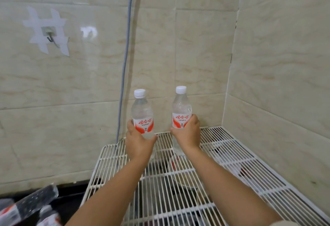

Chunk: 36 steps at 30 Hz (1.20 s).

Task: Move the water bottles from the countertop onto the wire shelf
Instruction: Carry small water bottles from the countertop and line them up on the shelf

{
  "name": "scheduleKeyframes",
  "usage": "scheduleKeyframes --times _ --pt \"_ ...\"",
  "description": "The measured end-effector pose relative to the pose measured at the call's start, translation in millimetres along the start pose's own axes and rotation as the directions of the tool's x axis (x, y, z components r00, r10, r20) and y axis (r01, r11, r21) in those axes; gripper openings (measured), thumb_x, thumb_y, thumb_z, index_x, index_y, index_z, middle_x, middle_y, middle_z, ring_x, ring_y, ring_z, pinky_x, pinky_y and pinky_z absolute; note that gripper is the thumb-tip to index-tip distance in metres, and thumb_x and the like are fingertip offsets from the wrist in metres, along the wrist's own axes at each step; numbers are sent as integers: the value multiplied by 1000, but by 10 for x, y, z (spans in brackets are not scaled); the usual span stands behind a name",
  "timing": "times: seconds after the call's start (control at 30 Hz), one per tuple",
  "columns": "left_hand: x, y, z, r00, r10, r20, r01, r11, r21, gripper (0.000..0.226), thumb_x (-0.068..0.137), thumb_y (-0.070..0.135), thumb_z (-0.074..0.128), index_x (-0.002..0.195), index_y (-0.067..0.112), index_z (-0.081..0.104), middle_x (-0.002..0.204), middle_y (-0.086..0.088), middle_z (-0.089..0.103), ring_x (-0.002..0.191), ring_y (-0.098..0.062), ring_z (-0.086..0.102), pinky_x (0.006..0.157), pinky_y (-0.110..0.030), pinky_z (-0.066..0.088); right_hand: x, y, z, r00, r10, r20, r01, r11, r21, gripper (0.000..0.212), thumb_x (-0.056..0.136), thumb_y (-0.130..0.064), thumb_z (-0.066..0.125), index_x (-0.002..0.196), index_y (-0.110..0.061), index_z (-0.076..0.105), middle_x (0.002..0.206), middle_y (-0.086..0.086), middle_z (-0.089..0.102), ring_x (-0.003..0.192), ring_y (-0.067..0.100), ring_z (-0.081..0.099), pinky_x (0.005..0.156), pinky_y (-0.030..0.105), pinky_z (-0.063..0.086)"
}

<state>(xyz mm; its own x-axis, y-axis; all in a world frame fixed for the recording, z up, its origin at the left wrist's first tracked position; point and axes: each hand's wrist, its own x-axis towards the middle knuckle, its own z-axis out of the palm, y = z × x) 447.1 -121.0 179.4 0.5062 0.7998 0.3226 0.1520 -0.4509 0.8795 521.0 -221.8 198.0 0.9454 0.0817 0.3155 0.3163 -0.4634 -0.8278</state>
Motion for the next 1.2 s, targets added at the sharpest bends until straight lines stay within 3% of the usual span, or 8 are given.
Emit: scheduleKeyframes --times 0.23,0.4,0.53,0.67,0.77,0.87,1.0,1.2 --pt "283 17 -37 999 20 48 -19 1000 -19 89 68 17 80 137 15 25 124 -10 55 112 -28 55 90 -37 46 155 -65 137 996 -59 61 55 996 70 63 73 -18 75 122 -6 38 122 11 49 107 27 56 76 27 46" --pt "626 -3 125 994 52 94 -51 999 -13 78 66 15 80 127 18 34 105 1 56 99 -19 58 83 -33 46 487 -133 298 984 -108 140 86 985 152 63 73 -15 75 123 -7 39 114 6 50 105 21 56 76 21 43" --pt "785 -53 282 997 10 75 -5 998 -66 84 65 16 81 133 15 31 123 -8 56 113 -27 56 91 -38 46 682 -69 471 975 -90 203 52 981 189 70 70 -14 77 127 -8 36 125 8 49 112 23 54 87 27 46" --pt "840 -153 337 993 64 100 -64 998 -12 85 66 22 80 134 15 31 128 -7 54 117 -25 53 92 -35 45 763 30 546 978 -65 200 20 975 220 78 68 -16 79 131 -11 33 130 10 46 116 25 52 93 34 46" --pt "842 -219 309 969 154 194 -163 986 30 82 68 20 78 135 19 31 129 -3 55 119 -21 52 95 -33 43 734 109 489 954 -86 289 53 991 122 80 71 -18 77 134 -14 29 135 8 45 123 25 48 99 36 42" --pt "868 -263 269 954 174 245 -190 981 43 85 72 16 76 139 22 24 133 -2 52 123 -21 49 97 -36 42 646 184 422 915 -98 391 99 995 17 66 77 -11 71 132 -13 35 133 7 50 121 24 50 97 31 40" --pt "901 -313 245 947 159 279 -174 984 28 94 71 13 76 143 24 17 136 -3 50 125 -23 48 102 -43 42 604 212 444 927 -93 364 88 996 30 58 76 -11 71 126 -14 42 127 6 56 114 21 54 87 25 39" --pt "913 -325 263 947 141 287 -135 990 -43 97 69 10 77 144 24 16 136 -4 50 124 -23 50 101 -46 44 515 164 616 950 -124 287 109 992 66 76 75 -12 73 138 -14 31 134 7 49 120 23 51 90 26 41"
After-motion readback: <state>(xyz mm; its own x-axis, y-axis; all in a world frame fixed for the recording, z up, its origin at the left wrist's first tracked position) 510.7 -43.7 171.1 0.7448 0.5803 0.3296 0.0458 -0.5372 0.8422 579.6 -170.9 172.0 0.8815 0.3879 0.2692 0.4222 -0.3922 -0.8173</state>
